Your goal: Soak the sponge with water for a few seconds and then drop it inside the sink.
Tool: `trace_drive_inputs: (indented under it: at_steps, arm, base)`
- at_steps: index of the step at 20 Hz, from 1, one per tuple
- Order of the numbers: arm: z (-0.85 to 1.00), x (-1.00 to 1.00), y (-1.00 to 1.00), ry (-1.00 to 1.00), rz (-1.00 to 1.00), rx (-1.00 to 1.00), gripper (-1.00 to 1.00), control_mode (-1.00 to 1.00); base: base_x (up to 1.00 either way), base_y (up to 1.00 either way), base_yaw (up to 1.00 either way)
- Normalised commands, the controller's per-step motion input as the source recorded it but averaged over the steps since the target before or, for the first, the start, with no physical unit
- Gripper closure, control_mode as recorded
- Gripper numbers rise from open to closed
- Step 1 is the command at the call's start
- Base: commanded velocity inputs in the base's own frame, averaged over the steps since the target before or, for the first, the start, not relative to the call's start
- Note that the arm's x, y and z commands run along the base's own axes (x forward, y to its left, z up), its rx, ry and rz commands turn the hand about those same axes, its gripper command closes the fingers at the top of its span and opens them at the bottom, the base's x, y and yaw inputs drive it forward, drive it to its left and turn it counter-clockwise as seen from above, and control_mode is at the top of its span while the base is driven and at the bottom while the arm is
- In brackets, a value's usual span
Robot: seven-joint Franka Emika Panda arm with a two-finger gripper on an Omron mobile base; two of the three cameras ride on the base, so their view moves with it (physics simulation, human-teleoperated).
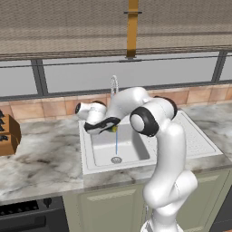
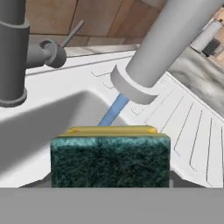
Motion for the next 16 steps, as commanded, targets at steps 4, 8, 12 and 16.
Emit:
trace_drive_inputs:
  at_steps: [4,8,12,16]
  arm:
    - [0.0,-0.31,0.34,0.25,0.18,0.14,1.0,-1.0]
    - [0.0,-0.17,0.28,0.12,0.17,0.13,1.0,-1.0]
    - [0.0,-0.2,0.2,0.04,0.13,0.11,1.0,-1.0]
    - [0.0,-0.27,0.18,0.03,0.12,0.08,1.0,-1.0]
  base:
    - [0.0,0.0,0.0]
    - [0.0,0.0,0.0]
    - [0.0,0.0,0.0]
    - [0.0,0.0,0.0]
